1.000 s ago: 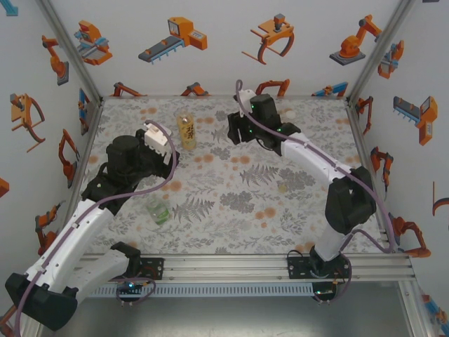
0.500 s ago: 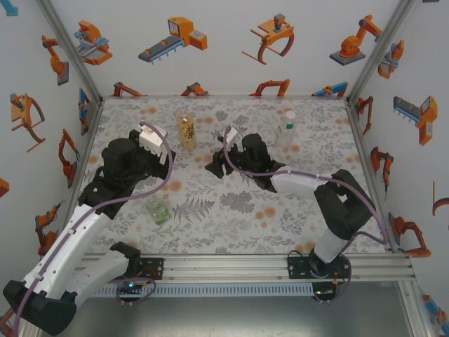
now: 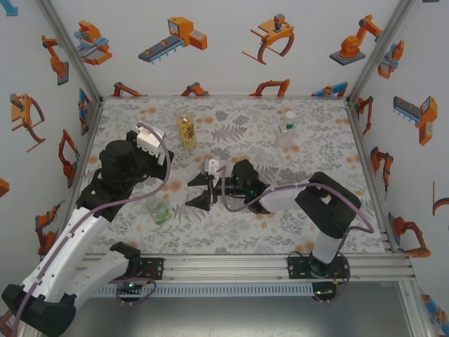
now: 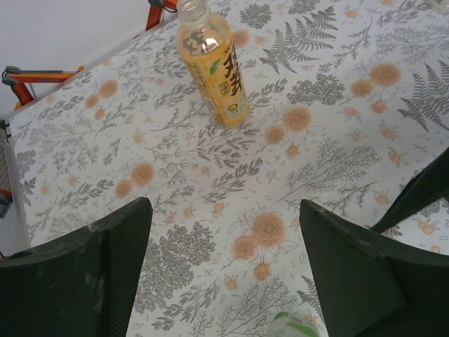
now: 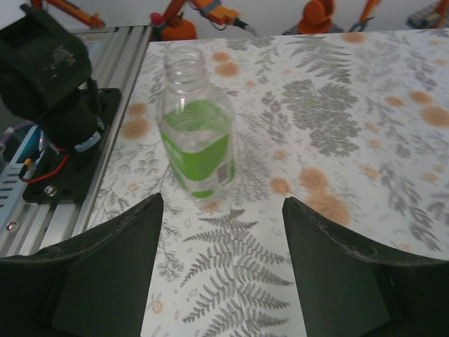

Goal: Screw on the bottle caps

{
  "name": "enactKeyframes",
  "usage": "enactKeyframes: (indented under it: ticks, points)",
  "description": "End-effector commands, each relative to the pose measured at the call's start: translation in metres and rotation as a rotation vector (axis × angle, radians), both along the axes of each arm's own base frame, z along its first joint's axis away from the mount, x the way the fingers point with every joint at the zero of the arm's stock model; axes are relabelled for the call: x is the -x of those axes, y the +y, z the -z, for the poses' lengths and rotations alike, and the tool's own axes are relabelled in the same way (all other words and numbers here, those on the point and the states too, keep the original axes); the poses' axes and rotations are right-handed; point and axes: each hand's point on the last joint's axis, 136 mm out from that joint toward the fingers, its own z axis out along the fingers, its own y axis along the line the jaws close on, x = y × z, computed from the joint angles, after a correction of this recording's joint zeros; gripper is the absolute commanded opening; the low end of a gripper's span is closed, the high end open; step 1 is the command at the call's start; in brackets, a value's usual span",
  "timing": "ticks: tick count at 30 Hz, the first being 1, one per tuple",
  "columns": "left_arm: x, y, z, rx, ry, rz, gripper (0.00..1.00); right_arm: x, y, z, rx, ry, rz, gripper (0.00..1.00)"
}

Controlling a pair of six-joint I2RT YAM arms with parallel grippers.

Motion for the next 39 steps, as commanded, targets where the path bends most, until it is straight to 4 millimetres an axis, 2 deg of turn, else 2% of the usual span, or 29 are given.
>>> enactKeyframes:
  ticks: [1,7,14,18,24,34,39]
  points:
    - [0.000,0.004,-0.003,0.001,-0.019,-0.016,0.79,0.009,0.008,-0.016,-0.102,-0.093,-0.053,0.67]
    - [0.000,0.005,-0.003,-0.001,-0.022,-0.021,0.78,0.007,0.027,0.000,-0.101,-0.098,-0.087,0.71]
    - [-0.001,0.005,-0.002,0.000,-0.020,-0.024,0.79,0.011,0.052,0.016,-0.101,-0.107,-0.117,0.83]
    - [-0.001,0.005,-0.002,0.002,-0.022,-0.023,0.79,0.016,0.066,0.027,-0.096,-0.106,-0.146,0.86]
    - [0.000,0.004,-0.003,0.006,-0.025,-0.018,0.79,0.021,0.083,0.034,-0.103,-0.102,-0.183,0.88]
    - [0.001,0.000,-0.003,0.024,-0.023,0.005,0.79,0.005,0.110,0.038,-0.117,-0.091,-0.170,0.87]
    - [0.000,0.000,-0.002,0.021,-0.019,0.004,0.79,0.007,0.119,0.036,-0.129,-0.074,-0.208,0.86]
